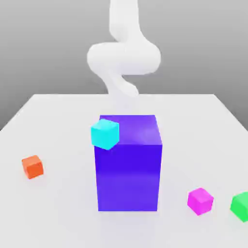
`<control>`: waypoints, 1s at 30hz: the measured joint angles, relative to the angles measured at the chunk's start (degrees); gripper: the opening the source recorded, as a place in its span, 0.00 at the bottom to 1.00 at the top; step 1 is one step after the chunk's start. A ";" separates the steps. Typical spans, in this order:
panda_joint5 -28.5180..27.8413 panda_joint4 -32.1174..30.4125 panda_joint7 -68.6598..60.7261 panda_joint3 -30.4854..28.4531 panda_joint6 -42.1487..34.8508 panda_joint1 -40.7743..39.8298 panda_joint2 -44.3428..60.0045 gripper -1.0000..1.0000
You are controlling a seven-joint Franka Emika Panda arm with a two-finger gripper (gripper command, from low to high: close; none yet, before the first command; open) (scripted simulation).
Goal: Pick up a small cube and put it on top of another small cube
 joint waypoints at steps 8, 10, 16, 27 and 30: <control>8.98 -5.04 -5.63 -0.74 6.75 9.20 15.13 0.50; 10.72 -6.27 -6.67 -0.23 8.39 11.03 18.83 0.50; 13.60 -10.04 -8.13 2.66 13.65 15.36 29.66 0.50; 0.15 -17.67 2.60 4.75 25.03 22.98 47.53 0.50; -4.14 -17.91 5.72 3.02 28.63 24.85 52.18 0.50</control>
